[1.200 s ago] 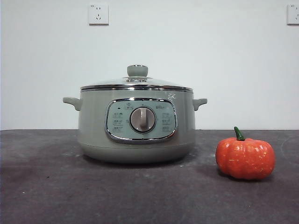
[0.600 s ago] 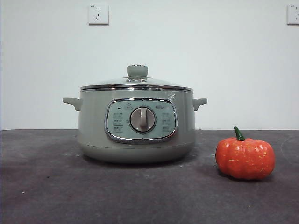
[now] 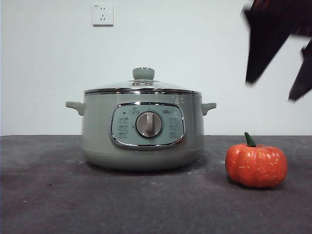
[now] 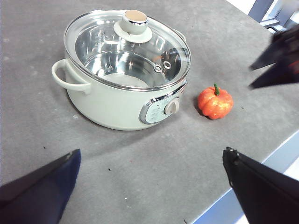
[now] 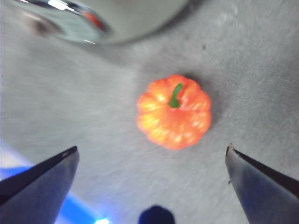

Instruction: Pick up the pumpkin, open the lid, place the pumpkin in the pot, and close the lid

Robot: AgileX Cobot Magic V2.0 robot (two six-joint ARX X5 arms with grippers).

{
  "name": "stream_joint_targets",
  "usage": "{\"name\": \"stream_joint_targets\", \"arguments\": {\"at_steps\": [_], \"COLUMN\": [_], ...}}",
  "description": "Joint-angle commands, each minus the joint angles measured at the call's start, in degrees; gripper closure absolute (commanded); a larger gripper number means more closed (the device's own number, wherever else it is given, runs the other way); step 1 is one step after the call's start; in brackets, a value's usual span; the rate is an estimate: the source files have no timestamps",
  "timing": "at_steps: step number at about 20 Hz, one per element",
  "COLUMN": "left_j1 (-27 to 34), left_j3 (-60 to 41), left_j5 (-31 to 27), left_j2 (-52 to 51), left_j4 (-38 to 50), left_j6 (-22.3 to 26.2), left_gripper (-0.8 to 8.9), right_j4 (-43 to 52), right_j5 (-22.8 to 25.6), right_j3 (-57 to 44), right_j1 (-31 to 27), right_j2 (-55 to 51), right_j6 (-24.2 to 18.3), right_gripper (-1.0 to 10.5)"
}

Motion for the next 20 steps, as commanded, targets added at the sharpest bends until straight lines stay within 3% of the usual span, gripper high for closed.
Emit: {"name": "stream_joint_targets", "arguments": {"at_steps": [1, 5, 15, 17, 20], "left_j1": [0.02, 0.02, 0.02, 0.02, 0.02], "left_j3": [0.04, 0.04, 0.04, 0.04, 0.04], "left_j5": [0.17, 0.17, 0.15, 0.11, 0.02], "left_j2": [-0.04, -0.04, -0.04, -0.04, -0.04], "left_j4": [0.17, 0.20, 0.31, 0.31, 0.39], "left_j6": [0.46, 0.44, 0.44, 0.46, 0.46], "left_gripper": [0.25, 0.25, 0.25, 0.26, 0.28], "right_j4": [2.84, 7.17, 10.86, 10.64, 9.77], "right_j5": [1.88, 5.88, 5.88, 6.16, 5.35], "right_j3": [0.02, 0.02, 0.00, 0.00, 0.00], "right_j1": [1.25, 2.01, 3.02, 3.02, 2.99], "right_j2": [5.07, 11.96, 21.20, 21.62, 21.64], "right_j6": [0.17, 0.70, 1.90, 2.78, 3.15], "right_gripper": [2.3, 2.3, 2.6, 4.7, 9.4]}}
